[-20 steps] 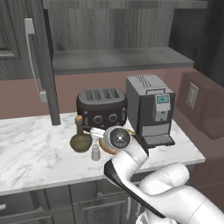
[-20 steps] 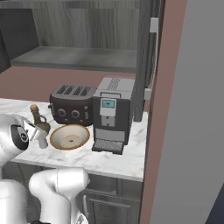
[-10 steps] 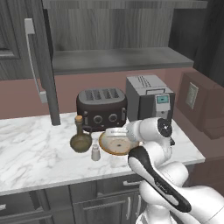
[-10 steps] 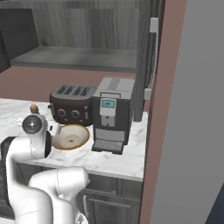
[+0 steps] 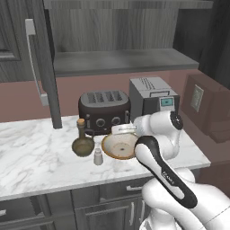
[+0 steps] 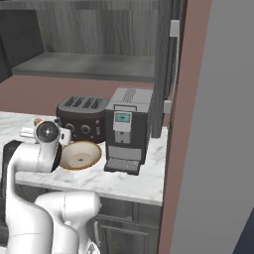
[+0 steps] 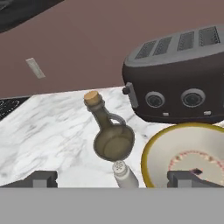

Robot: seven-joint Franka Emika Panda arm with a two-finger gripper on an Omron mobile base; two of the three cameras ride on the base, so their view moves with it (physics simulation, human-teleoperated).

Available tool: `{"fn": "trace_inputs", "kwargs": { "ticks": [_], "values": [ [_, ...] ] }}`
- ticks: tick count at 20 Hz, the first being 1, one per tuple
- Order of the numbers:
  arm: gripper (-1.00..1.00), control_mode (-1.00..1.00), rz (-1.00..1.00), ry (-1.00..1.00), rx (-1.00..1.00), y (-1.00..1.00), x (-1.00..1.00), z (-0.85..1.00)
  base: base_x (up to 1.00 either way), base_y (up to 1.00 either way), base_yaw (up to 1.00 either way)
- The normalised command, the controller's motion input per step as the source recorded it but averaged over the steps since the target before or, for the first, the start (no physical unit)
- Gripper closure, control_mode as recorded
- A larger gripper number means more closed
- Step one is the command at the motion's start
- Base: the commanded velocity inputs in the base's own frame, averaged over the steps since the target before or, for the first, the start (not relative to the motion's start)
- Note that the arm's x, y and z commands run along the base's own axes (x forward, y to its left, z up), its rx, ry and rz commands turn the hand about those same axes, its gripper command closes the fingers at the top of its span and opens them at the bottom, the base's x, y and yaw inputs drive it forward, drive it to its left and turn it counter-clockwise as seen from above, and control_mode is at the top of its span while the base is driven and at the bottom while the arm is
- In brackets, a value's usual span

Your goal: Retrieve the bottle and the shaker from the cabinet and place them next to the mixing bowl on the counter. Then add garlic from the fridge to the mixing bowl.

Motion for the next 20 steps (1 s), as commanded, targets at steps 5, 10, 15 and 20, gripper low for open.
{"fn": "trace_inputs", "kwargs": {
  "ticks": [5, 10, 15, 20],
  "values": [
    [-1.0, -1.0, -0.17, 0.06, -0.04, -0.01, 0.03, 0.27, 0.0, 0.0, 0.0],
    [-1.0, -1.0, -0.18, 0.09, -0.02, -0.02, -0.07, 0.34, 0.0, 0.0, 0.0],
    [-1.0, -1.0, -0.1, 0.17, -0.01, -0.14, -0.37, 0.4, 0.0, 0.0, 0.0],
    [-1.0, -1.0, -0.07, 0.05, -0.05, -0.17, -0.44, 0.15, 0.0, 0.0, 0.0]
  ]
}}
